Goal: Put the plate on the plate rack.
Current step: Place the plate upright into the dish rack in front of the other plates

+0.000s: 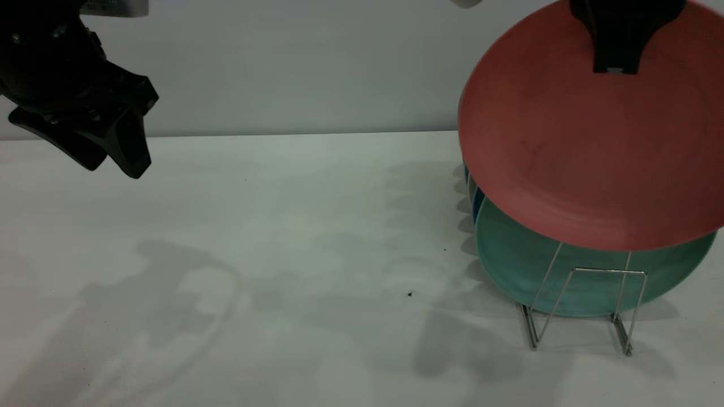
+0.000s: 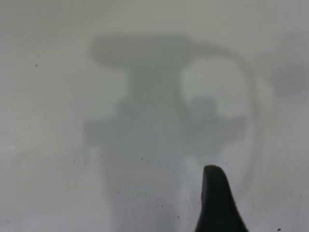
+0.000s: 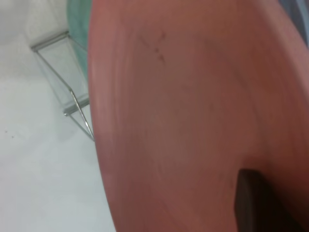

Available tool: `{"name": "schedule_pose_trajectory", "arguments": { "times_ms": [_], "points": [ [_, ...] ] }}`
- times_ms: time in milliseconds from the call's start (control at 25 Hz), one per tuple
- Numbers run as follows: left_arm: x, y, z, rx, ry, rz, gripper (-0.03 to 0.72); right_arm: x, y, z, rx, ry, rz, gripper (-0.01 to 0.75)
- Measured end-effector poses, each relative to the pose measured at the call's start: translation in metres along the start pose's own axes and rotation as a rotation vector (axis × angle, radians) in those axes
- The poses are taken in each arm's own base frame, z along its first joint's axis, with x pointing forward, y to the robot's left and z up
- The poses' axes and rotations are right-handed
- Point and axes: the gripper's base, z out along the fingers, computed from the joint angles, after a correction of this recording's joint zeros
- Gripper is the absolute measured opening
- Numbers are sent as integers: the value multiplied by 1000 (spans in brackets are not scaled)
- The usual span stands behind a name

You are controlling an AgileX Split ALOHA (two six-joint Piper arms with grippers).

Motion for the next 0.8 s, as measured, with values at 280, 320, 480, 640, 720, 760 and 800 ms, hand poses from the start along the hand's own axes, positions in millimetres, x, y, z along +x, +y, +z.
{"name": "schedule_pose_trajectory", "arguments": {
  "times_ms": [280,320,480,640,720,760,800],
  "points": [
    [0,0,0,0,-1,0,485,10,-10,9,-30,20,74,102],
    [0,0,0,0,-1,0,485,10,-11,9,-34,20,81,102],
    [0,0,0,0,-1,0,485,10,-12,10,-36,2,87,102],
    [0,0,0,0,-1,0,485,9,-9,14,-36,-18,76,102],
    [0,0,0,0,-1,0,485,10,-5,19,-43,-17,62,102],
    [0,0,0,0,-2,0,485,11,-2,22,-40,-14,49,102],
    [0,0,0,0,-3,0,485,12,0,25,-36,-15,37,102]
  ]
}}
